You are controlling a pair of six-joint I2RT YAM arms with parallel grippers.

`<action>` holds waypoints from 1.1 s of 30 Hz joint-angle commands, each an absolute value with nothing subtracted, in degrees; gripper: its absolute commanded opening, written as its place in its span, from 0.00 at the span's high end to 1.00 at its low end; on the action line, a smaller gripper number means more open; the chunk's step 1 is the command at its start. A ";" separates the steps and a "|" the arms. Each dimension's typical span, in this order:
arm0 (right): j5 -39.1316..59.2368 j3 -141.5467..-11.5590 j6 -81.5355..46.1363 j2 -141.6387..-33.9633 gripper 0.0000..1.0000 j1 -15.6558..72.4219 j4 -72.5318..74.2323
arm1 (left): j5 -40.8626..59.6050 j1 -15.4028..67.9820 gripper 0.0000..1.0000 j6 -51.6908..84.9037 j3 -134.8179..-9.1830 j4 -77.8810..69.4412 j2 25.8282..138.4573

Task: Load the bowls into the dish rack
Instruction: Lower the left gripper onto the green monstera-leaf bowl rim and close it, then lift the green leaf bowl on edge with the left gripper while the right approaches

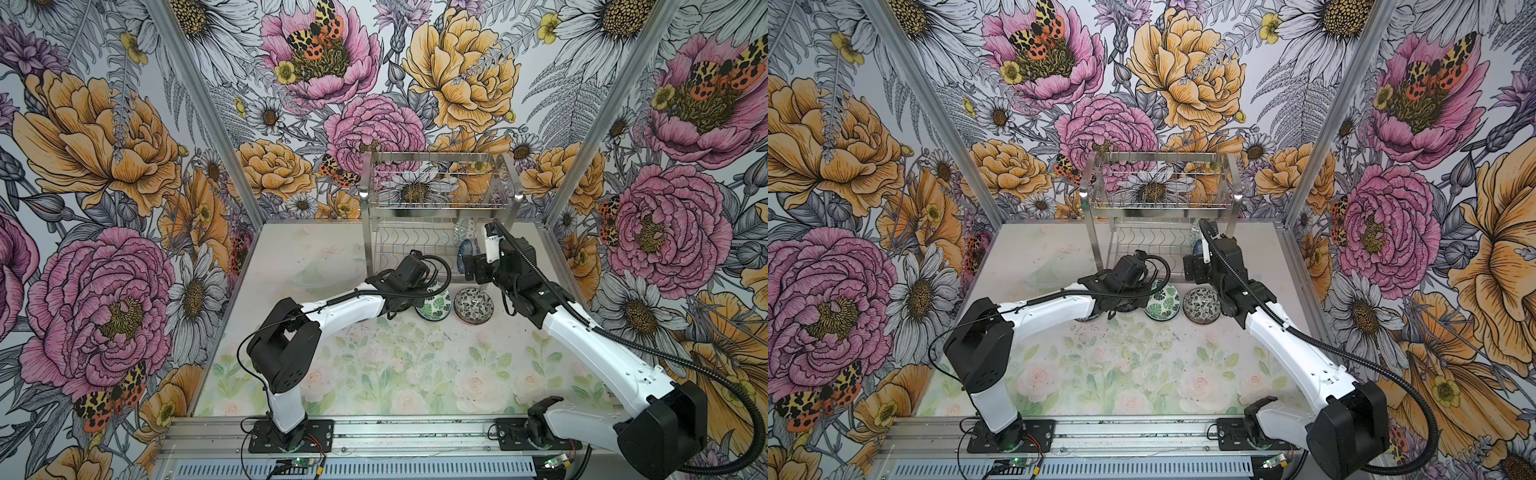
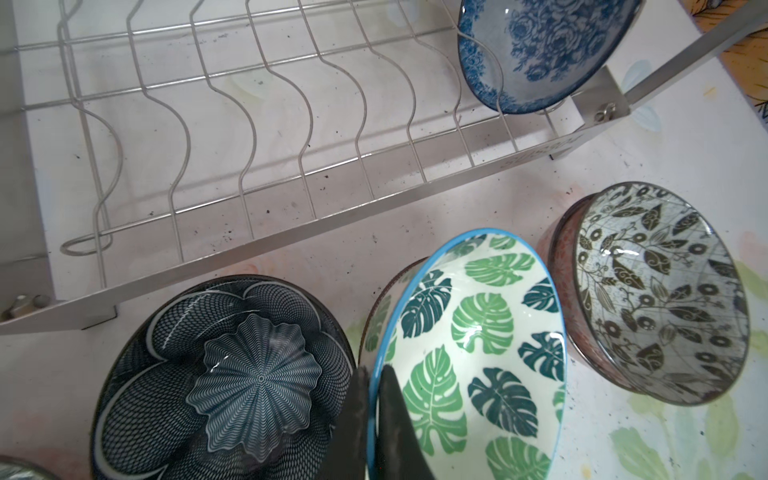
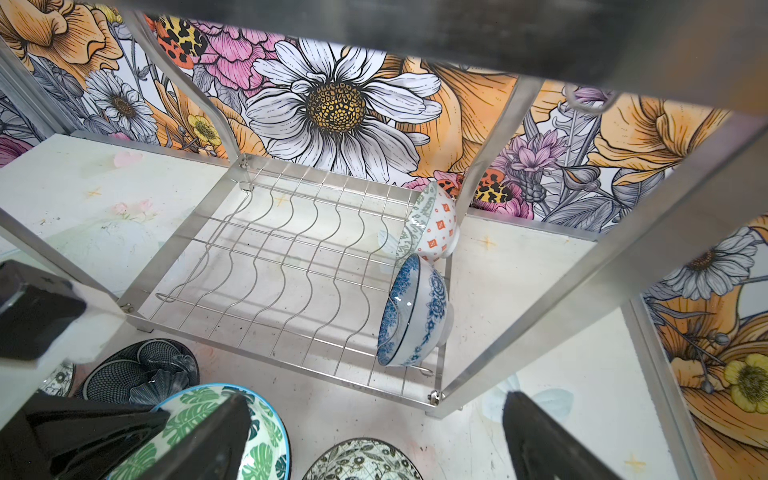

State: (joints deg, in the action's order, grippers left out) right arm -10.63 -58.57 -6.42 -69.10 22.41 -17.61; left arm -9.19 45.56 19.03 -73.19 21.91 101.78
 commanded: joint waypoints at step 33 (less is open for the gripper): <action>6.12 -63.13 -22.99 -74.54 0.16 30.23 -12.24 | -9.14 38.32 1.00 34.23 -47.57 -12.95 73.99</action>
